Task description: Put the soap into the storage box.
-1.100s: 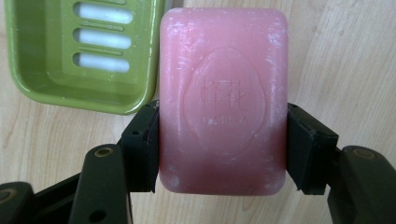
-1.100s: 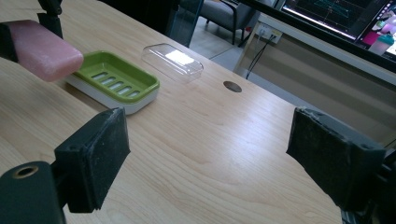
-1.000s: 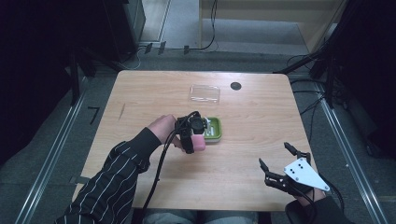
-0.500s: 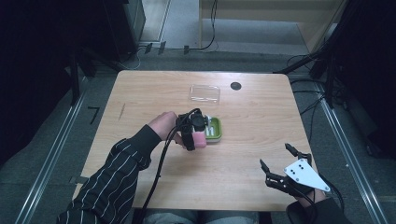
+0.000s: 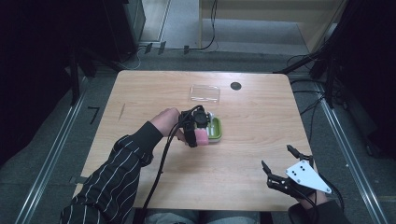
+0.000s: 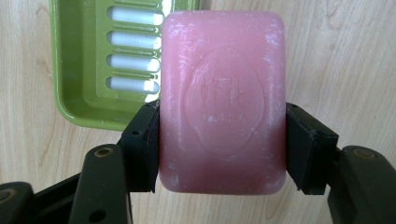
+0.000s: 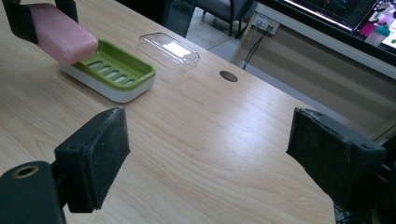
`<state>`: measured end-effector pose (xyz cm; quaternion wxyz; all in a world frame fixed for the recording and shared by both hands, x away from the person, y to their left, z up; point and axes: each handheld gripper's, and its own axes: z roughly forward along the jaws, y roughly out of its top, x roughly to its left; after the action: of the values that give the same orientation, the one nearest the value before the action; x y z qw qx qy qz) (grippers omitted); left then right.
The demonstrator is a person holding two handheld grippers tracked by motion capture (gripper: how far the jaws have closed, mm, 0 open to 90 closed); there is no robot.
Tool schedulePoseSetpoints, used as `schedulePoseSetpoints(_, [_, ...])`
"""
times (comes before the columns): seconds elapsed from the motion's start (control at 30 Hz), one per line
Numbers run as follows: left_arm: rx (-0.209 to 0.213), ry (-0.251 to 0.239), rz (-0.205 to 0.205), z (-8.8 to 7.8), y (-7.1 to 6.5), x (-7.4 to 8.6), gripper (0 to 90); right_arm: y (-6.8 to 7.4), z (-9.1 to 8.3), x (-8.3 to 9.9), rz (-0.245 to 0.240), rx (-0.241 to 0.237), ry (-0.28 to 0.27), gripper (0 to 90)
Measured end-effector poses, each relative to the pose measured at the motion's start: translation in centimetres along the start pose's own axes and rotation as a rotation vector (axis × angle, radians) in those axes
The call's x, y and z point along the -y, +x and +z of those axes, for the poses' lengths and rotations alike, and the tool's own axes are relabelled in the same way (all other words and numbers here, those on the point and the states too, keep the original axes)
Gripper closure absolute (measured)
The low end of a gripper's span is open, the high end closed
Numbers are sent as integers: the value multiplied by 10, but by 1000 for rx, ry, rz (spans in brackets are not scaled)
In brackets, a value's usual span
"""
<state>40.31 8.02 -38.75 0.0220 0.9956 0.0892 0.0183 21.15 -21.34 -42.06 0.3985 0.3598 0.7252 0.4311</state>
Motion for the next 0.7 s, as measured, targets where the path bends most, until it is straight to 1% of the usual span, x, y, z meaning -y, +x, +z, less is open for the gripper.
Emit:
schedulePoseSetpoints(0.07, [-2,-6,-1,1,1,-1,385,0,0,0,-1,0,3,130])
schedulePoseSetpoints(0.23, [-4,-1,-1,0,5,-2,385,0,-2,1,1,5,4,130])
schedulePoseSetpoints(0.27, [-4,-9,-3,1,6,-2,385,0,-2,1,0,6,5,130])
schedulePoseSetpoints(0.33, [-3,-2,1,0,8,-3,384,0,-2,1,-1,7,6,130])
schedulePoseSetpoints(0.37, [-6,-8,0,0,8,-4,385,-1,-2,1,-2,8,7,130])
schedulePoseSetpoints(0.4, [-2,-3,-6,0,8,-4,385,-1,-3,1,-3,8,7,130])
schedulePoseSetpoints(0.47, [-9,-9,2,1,11,-5,384,-1,-3,2,-2,11,8,130])
schedulePoseSetpoints(0.5, [-6,-6,-4,1,11,-5,384,-1,-3,2,-1,12,9,130])
schedulePoseSetpoints(0.63, [-9,-8,2,1,14,-5,385,-1,-4,2,0,16,9,130])
schedulePoseSetpoints(0.7, [-10,-10,-2,1,15,-5,385,-1,-5,2,-2,17,9,130])
